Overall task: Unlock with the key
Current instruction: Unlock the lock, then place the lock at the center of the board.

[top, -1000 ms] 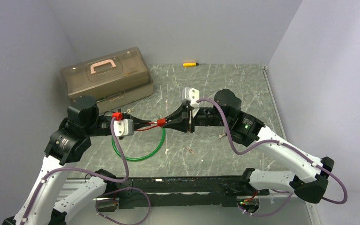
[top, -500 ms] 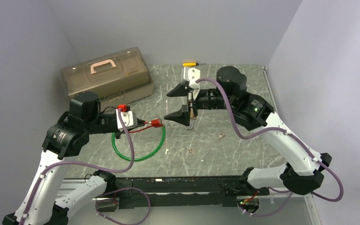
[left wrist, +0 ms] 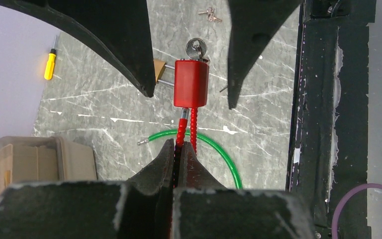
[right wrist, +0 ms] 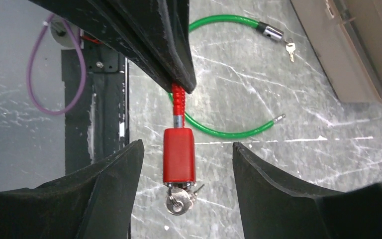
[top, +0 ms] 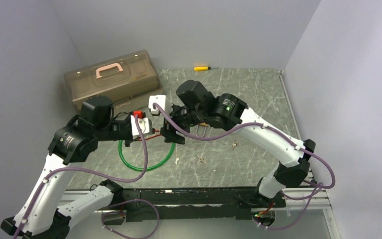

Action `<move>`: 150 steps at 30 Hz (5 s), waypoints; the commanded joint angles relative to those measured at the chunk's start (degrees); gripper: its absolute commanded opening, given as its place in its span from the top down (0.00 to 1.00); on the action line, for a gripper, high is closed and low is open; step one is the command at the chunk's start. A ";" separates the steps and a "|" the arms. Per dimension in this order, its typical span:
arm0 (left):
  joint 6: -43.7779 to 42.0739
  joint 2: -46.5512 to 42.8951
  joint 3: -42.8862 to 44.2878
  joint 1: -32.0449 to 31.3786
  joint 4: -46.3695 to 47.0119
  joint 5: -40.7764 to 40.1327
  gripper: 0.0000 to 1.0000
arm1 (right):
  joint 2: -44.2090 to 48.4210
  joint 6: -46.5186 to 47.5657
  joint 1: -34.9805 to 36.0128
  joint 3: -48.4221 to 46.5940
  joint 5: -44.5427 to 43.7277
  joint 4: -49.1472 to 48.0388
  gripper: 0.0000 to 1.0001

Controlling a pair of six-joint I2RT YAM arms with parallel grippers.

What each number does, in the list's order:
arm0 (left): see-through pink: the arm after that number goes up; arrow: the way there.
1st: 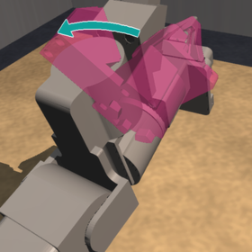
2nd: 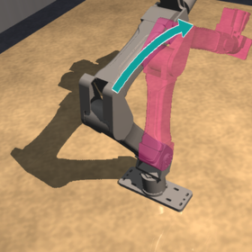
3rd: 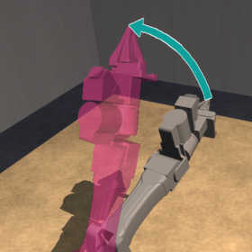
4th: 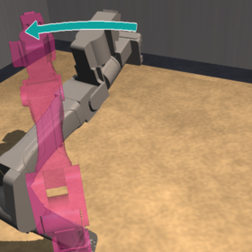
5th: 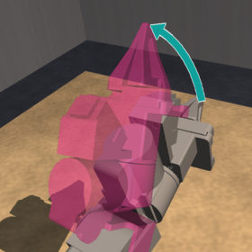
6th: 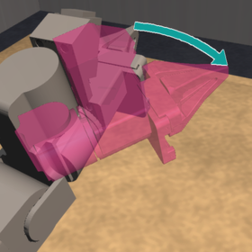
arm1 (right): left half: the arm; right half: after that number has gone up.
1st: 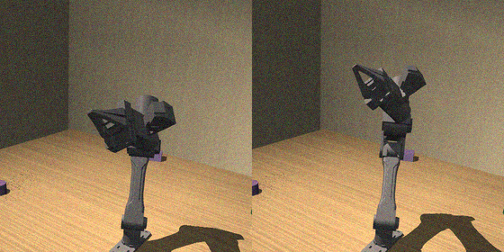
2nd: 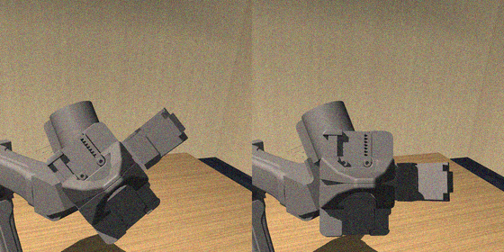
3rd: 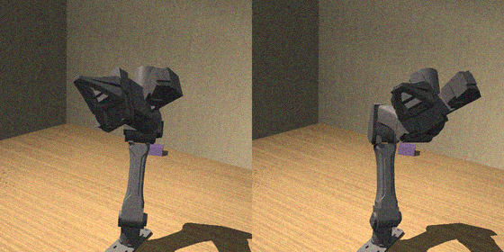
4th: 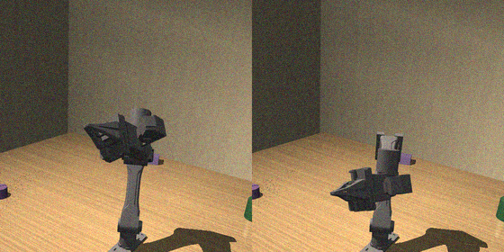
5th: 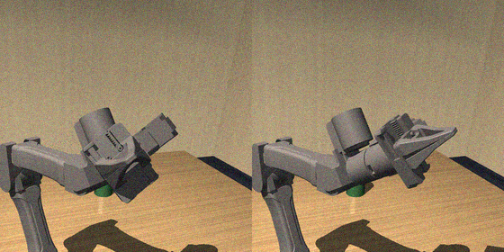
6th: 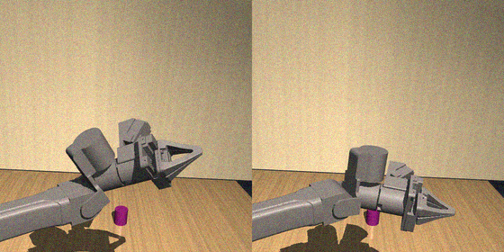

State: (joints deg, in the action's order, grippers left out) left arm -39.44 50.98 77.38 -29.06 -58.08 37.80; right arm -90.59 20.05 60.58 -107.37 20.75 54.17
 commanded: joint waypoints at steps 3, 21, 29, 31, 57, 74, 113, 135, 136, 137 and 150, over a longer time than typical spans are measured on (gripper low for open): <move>-0.49 0.16 2.67 -1.21 1.00 -0.33 1.00 | 0.15 2.35 0.97 -3.85 -6.32 2.04 0.40; 0.36 1.56 6.48 -2.18 1.19 2.15 1.00 | 0.16 2.34 2.12 3.78 -7.74 -4.74 1.00; -1.51 2.69 7.97 -4.58 -0.96 2.04 1.00 | 16.84 -9.05 -6.06 29.79 11.39 -40.39 1.00; -1.90 3.15 7.35 -6.02 -1.42 2.14 1.00 | 18.39 -13.35 -7.54 34.59 14.98 -49.64 1.00; 1.45 0.28 8.26 -6.70 7.57 -18.27 0.69 | 26.01 -20.19 -19.79 42.02 29.07 -46.87 1.00; 15.32 17.01 42.60 -1.23 -9.15 -29.17 0.01 | 7.62 -9.31 -12.79 37.69 2.89 -39.99 1.00; 14.66 14.87 -5.07 10.47 0.49 -28.98 0.01 | 0.65 -28.35 -16.98 43.93 -10.76 -50.03 0.03; 13.76 10.55 -13.64 11.22 3.05 -26.13 0.01 | 9.48 -43.35 -5.08 65.53 -32.17 -38.59 0.27; 13.84 10.27 -13.80 11.22 3.14 -25.97 0.01 | 8.82 -43.35 -4.76 65.54 -32.49 -38.94 0.29; 13.93 10.08 -14.02 11.22 3.15 -25.72 0.01 | 8.20 -43.22 -4.61 65.54 -32.70 -39.41 0.33; 14.08 8.30 -16.74 11.26 4.17 -26.71 0.01 | 3.27 -42.05 -4.15 65.53 -30.04 -42.03 0.68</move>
State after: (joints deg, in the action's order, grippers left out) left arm -25.76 61.30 61.47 -18.09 -55.57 10.74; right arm -86.30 -22.02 56.10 -41.93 -9.93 14.09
